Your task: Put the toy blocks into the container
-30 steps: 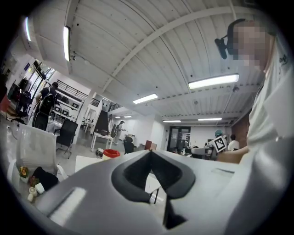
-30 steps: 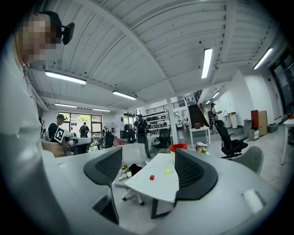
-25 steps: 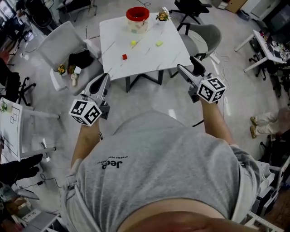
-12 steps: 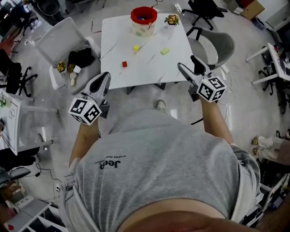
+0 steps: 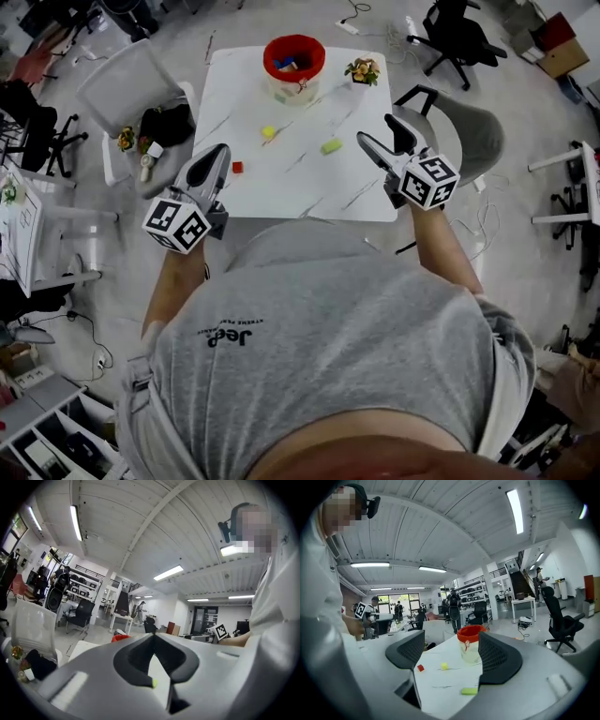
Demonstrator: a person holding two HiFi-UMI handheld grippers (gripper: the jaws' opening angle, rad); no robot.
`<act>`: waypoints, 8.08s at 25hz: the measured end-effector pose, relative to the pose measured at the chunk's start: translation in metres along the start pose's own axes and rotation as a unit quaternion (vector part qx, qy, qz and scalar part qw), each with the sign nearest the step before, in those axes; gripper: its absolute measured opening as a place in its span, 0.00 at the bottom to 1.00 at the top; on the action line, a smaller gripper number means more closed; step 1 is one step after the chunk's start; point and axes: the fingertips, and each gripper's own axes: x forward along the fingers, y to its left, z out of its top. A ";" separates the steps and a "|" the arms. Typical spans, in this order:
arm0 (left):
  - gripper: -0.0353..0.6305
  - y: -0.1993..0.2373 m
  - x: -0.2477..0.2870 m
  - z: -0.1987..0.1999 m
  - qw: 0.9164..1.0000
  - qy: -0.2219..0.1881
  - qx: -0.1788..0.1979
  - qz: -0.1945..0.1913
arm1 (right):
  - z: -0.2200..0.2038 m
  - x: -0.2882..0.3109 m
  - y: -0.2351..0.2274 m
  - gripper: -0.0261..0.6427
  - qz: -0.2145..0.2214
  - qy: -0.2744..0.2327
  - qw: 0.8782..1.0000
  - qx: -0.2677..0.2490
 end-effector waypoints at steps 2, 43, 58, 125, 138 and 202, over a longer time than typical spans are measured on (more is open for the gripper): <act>0.14 0.004 0.017 -0.001 1.000 0.004 0.000 0.003 | -0.003 0.010 -0.018 0.54 0.001 0.006 1.000 0.003; 0.14 0.092 0.128 -0.166 0.986 0.130 -0.038 -0.095 | -0.292 0.145 -0.084 0.60 -0.109 0.331 0.936 0.043; 0.14 0.103 0.126 -0.148 0.988 0.115 -0.044 -0.094 | -0.245 0.154 -0.083 0.46 -0.099 0.306 0.947 0.026; 0.14 0.196 0.191 -0.038 0.995 0.067 -0.009 -0.072 | -0.022 0.314 -0.007 0.66 0.075 0.160 0.983 -0.051; 0.14 0.209 0.098 -0.109 0.995 0.085 -0.042 -0.025 | -0.165 0.319 0.055 0.66 0.088 0.271 0.957 -0.060; 0.14 0.192 0.253 -0.022 0.994 0.066 0.005 -0.093 | -0.023 0.346 -0.098 0.26 -0.037 0.225 0.968 -0.106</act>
